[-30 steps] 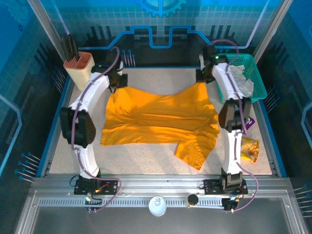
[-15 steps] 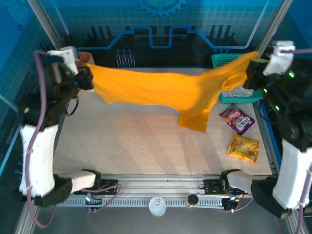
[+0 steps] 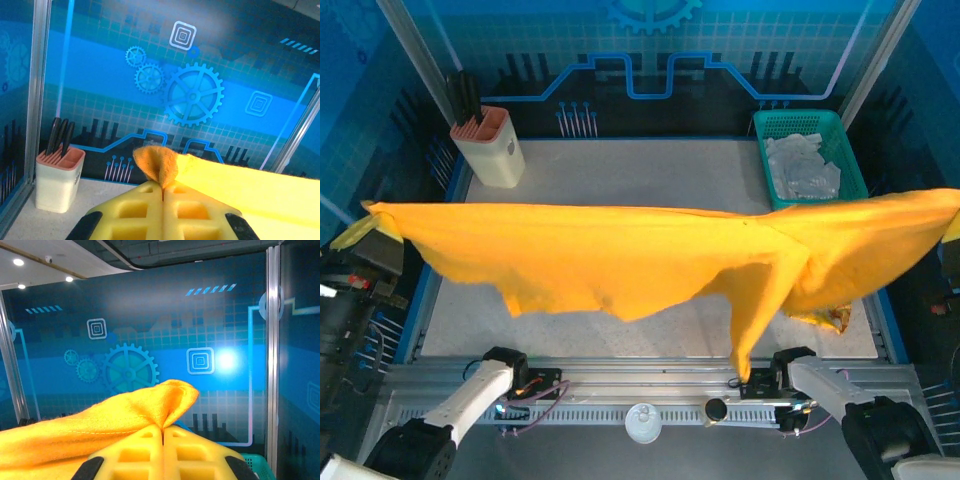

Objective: Fold and stack the t-shirts

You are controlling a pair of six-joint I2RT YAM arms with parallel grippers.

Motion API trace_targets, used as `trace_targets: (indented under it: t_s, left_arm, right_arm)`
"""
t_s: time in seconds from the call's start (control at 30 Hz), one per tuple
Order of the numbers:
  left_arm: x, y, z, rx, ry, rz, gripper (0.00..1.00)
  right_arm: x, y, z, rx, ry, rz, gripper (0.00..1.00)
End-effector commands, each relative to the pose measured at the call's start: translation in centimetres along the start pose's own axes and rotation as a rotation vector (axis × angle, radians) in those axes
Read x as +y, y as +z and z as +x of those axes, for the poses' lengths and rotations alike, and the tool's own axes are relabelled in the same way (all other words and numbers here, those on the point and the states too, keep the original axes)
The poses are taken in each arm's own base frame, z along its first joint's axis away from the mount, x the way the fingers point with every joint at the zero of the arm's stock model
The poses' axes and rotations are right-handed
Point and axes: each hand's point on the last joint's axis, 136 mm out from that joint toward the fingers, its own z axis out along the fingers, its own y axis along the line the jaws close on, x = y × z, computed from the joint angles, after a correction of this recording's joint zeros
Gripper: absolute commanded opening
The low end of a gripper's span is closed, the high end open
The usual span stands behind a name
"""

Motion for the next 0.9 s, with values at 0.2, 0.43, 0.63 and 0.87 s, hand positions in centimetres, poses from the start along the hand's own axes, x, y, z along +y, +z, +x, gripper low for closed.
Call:
trace_targets:
  t_s: [0.2, 0.43, 0.63, 0.87]
  left_arm:
    - [1.1, 9.1, 1.4, 0.075, 0.106, -0.106, 0.0]
    - [2.5, 21.9, 8.1, 0.192, 0.164, -0.161, 0.0]
    - [5.8, 34.0, 20.3, 0.355, 0.193, -0.237, 0.0]
    - [11.6, 45.8, 38.3, 0.604, 0.211, -0.385, 0.0]
  right_arm:
    - [-2.2, 12.0, 4.8, 0.183, -0.141, 0.159, 0.0]
    - [-2.2, 25.9, 15.7, 0.428, -0.278, 0.162, 0.0]
    - [-2.3, 37.9, 32.9, 0.721, -0.361, 0.13, 0.0]
    - [-2.5, 46.3, 53.9, 0.974, -0.387, 0.115, 0.0]
